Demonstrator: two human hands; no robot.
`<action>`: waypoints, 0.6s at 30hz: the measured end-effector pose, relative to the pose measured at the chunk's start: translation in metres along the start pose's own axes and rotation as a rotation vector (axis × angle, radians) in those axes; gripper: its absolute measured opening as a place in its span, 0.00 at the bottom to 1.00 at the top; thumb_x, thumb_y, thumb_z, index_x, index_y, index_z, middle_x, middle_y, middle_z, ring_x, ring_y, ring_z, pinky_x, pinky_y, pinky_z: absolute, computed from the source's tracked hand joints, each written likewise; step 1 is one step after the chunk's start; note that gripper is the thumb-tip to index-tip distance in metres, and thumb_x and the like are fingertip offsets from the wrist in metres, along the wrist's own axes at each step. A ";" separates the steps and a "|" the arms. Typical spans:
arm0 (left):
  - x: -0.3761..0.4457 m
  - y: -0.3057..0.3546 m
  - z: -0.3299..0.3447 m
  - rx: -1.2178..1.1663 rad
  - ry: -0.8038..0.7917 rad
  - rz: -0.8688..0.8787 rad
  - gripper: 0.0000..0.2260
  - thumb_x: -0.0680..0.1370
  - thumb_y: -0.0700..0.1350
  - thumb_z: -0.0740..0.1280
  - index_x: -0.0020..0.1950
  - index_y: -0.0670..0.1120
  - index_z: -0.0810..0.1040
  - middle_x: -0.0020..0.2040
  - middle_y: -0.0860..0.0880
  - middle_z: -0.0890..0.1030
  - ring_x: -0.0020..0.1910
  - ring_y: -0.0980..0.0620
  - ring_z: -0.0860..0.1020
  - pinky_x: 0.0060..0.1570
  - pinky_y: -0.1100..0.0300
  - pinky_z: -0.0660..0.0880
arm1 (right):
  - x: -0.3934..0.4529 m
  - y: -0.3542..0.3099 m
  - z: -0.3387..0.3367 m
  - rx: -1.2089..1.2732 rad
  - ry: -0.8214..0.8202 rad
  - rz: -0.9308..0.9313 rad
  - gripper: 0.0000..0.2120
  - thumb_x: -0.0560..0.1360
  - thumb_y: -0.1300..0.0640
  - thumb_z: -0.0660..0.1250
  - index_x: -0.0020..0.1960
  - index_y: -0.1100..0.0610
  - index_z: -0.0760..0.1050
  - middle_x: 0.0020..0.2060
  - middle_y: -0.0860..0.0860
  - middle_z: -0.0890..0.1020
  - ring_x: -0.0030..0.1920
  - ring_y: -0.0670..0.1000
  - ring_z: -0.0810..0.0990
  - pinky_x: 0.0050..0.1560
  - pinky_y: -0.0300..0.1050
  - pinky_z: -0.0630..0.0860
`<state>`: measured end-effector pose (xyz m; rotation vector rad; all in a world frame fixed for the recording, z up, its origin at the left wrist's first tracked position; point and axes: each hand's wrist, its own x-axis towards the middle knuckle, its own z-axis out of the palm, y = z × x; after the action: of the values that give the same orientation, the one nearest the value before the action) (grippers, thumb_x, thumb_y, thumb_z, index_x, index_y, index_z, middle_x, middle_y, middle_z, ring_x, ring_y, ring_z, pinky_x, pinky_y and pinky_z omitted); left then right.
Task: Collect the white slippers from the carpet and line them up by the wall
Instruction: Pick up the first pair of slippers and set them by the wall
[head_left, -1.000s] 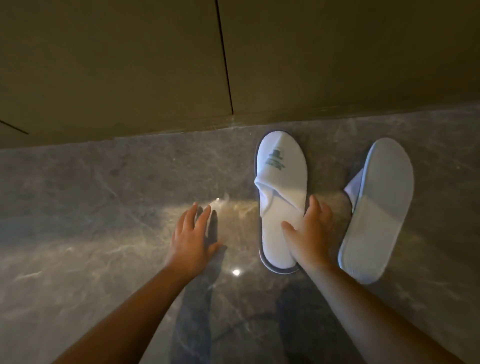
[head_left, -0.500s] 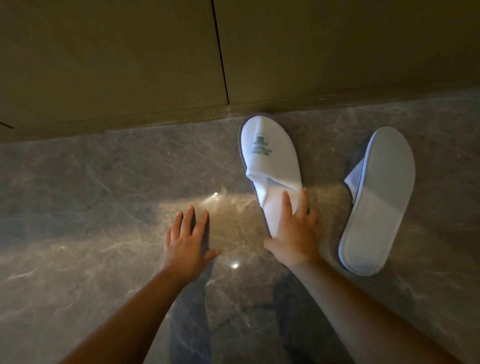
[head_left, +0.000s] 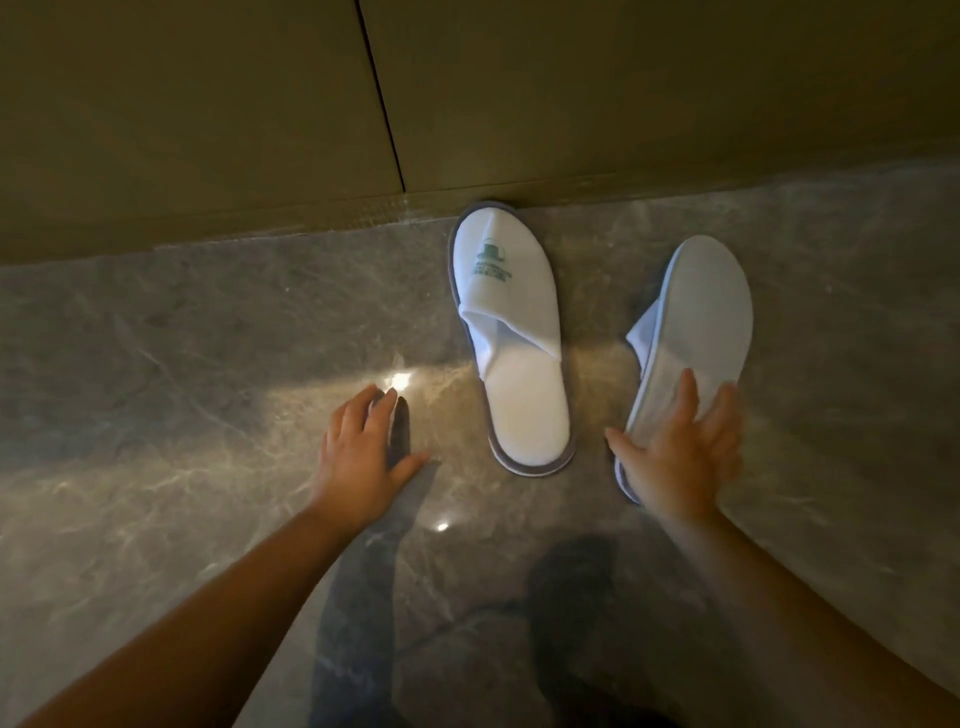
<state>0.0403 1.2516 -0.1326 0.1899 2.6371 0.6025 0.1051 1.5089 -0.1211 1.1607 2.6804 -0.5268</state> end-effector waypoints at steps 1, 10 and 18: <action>0.000 0.006 0.002 -0.030 0.005 -0.009 0.32 0.69 0.51 0.69 0.69 0.43 0.60 0.71 0.40 0.62 0.70 0.41 0.58 0.68 0.45 0.59 | 0.001 0.007 -0.002 0.054 -0.028 0.071 0.47 0.63 0.43 0.72 0.72 0.50 0.47 0.73 0.61 0.52 0.71 0.64 0.54 0.67 0.66 0.61; 0.000 0.084 0.005 -0.461 0.019 0.015 0.23 0.71 0.48 0.67 0.63 0.44 0.67 0.63 0.42 0.73 0.58 0.46 0.73 0.56 0.54 0.70 | -0.014 0.006 -0.039 0.852 -0.153 0.056 0.30 0.71 0.54 0.66 0.69 0.48 0.58 0.69 0.51 0.65 0.66 0.53 0.67 0.60 0.46 0.72; -0.002 0.145 -0.003 -1.105 -0.448 -0.099 0.23 0.72 0.49 0.65 0.64 0.45 0.65 0.54 0.46 0.77 0.53 0.48 0.78 0.50 0.52 0.78 | -0.047 -0.032 -0.053 1.213 -0.446 -0.141 0.16 0.75 0.62 0.57 0.48 0.41 0.72 0.47 0.38 0.78 0.48 0.42 0.79 0.43 0.32 0.77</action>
<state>0.0461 1.3803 -0.0648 -0.1329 1.5781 1.6253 0.1133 1.4773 -0.0506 0.8149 1.9301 -2.2758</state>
